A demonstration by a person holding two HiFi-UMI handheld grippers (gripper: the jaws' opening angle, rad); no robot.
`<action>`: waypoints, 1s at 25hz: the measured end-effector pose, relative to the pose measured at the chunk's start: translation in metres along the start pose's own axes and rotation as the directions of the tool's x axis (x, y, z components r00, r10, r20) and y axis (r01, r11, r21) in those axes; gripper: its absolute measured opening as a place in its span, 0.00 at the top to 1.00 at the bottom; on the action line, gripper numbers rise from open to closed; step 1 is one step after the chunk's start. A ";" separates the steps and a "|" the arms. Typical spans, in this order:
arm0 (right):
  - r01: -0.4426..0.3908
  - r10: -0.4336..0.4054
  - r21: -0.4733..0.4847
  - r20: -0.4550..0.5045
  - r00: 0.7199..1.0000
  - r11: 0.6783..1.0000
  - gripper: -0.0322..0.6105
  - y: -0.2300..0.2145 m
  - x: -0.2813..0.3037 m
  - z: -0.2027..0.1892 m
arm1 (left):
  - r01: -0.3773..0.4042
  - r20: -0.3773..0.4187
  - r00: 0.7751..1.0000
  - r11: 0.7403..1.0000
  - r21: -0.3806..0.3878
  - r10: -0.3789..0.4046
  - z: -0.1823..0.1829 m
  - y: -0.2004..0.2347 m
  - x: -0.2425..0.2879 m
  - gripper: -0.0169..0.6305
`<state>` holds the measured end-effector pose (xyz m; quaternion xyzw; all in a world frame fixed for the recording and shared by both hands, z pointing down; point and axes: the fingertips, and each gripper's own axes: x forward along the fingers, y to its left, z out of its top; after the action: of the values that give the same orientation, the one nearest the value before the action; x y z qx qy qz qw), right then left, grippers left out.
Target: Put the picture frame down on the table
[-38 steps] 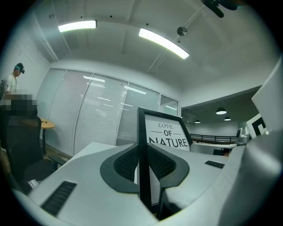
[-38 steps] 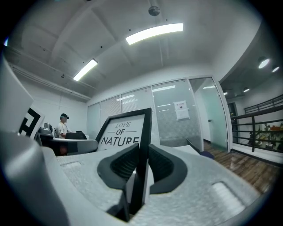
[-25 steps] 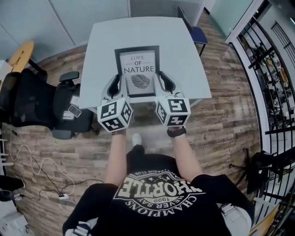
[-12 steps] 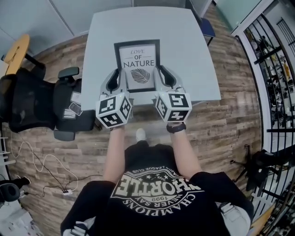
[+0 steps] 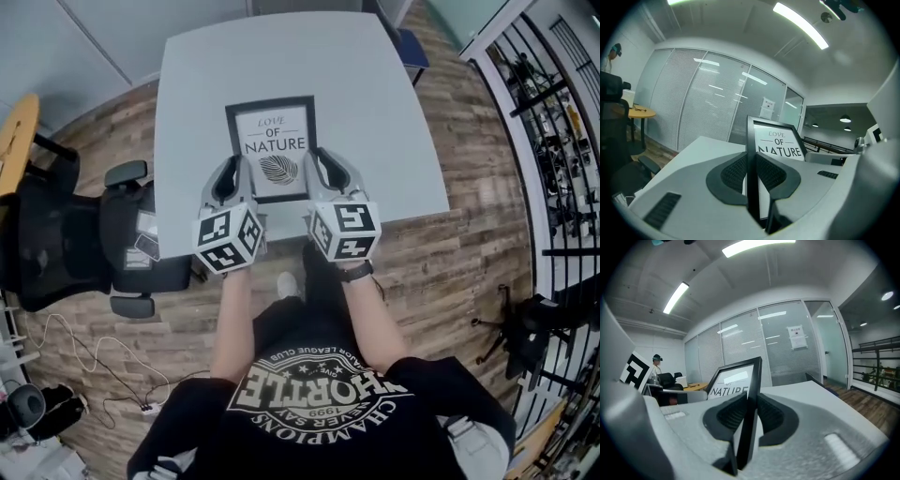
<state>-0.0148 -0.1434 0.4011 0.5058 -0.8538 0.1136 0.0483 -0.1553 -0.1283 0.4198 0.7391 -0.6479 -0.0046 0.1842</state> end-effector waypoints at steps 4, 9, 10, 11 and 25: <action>-0.004 0.004 0.012 -0.001 1.000 1.000 0.84 -0.030 0.031 0.009 | -0.003 -0.004 1.000 1.000 0.008 0.003 0.007 -0.007 0.040 0.87; -0.018 0.018 0.013 -0.013 1.000 1.000 0.84 -0.052 0.065 0.018 | -0.019 -0.008 1.000 1.000 0.005 0.019 0.017 -0.007 0.079 0.87; -0.023 0.023 0.014 -0.018 1.000 1.000 0.84 -0.055 0.073 0.020 | -0.025 -0.010 1.000 1.000 0.001 0.025 0.018 -0.006 0.086 0.87; -0.028 0.028 0.012 -0.025 0.999 1.000 0.84 -0.058 0.080 0.021 | -0.031 -0.015 0.999 1.000 -0.005 0.030 0.018 -0.004 0.092 0.87; -0.054 0.064 0.053 -0.201 0.978 0.997 0.84 -0.090 0.152 -0.035 | -0.103 -0.153 0.984 0.993 -0.060 0.093 -0.029 0.026 0.159 0.87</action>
<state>-0.0105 -0.3064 0.4782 0.4670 -0.8562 0.1861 0.1194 -0.1477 -0.2758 0.4915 0.6977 -0.6673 0.0382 0.2576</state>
